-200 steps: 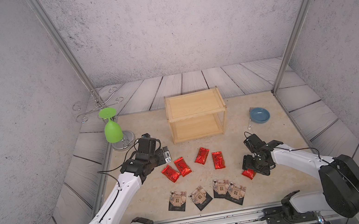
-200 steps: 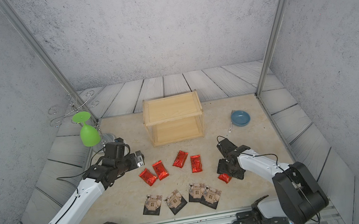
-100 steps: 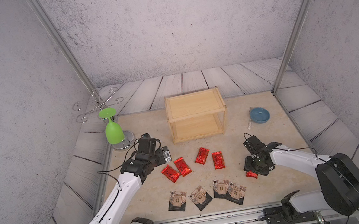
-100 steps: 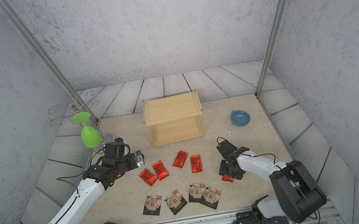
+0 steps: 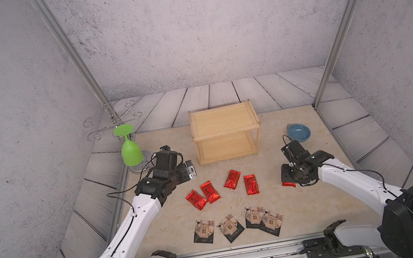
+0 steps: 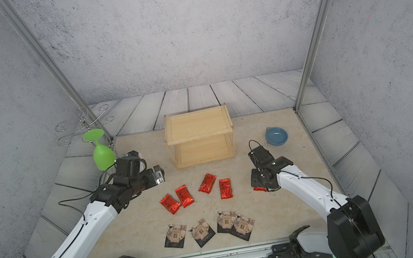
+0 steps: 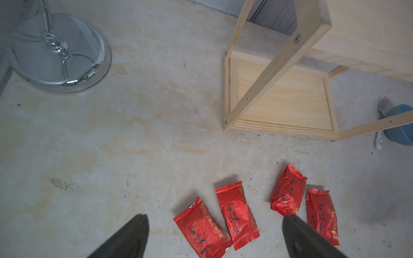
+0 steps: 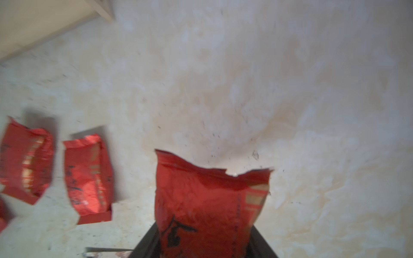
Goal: Place the tea bags on the shelf by color
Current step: Pick up the tea bag from the center of the board, then place the tea bag on the shelf.
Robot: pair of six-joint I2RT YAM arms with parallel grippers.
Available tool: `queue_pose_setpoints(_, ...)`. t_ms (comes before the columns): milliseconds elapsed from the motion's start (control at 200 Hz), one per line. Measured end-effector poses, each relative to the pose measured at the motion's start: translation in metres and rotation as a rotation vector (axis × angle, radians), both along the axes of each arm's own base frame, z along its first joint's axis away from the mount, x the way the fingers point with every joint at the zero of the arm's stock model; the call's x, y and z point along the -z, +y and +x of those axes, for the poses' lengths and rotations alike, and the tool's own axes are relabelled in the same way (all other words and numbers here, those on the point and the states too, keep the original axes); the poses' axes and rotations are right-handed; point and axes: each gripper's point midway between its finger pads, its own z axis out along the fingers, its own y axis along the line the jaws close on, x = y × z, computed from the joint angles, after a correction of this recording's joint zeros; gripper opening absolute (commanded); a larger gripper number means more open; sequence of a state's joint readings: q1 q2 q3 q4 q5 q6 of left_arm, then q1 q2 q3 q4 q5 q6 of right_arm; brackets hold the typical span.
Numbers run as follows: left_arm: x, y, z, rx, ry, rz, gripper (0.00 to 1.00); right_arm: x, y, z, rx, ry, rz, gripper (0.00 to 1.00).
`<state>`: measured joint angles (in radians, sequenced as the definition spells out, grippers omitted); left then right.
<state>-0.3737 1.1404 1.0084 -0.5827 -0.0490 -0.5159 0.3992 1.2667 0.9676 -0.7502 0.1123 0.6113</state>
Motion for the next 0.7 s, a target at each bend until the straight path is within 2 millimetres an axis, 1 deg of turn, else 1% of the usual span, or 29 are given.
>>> queue_pose_setpoints(105,0.000,-0.002,0.004,0.004,0.001,-0.004,0.99,-0.059,0.013,0.041,-0.063,-0.148,-0.007,0.48)
queue_pose_setpoints(170,0.002,-0.005,0.005,0.010,0.009,-0.010,0.99,-0.089,0.020,0.065,-0.097,-0.223,-0.021,0.48)
queue_pose_setpoints(235,0.004,-0.008,0.007,0.019,0.014,-0.018,0.99,-0.112,0.027,0.087,-0.129,-0.279,-0.041,0.48)
queue_pose_setpoints(310,0.006,-0.011,0.009,0.028,0.015,-0.028,0.99,-0.133,0.036,0.111,-0.166,-0.326,-0.063,0.48)
queue_pose_setpoints(400,0.007,-0.014,0.011,0.036,0.017,-0.035,0.99,-0.151,0.047,0.136,-0.204,-0.369,-0.079,0.47)
queue_pose_setpoints(485,0.010,-0.016,0.012,0.042,0.025,-0.038,0.99,-0.160,0.058,0.156,-0.247,-0.398,-0.082,0.47)
queue_pose_setpoints(701,0.014,-0.020,0.012,0.055,0.039,-0.048,0.99,-0.161,0.080,0.185,-0.329,-0.426,-0.076,0.46)
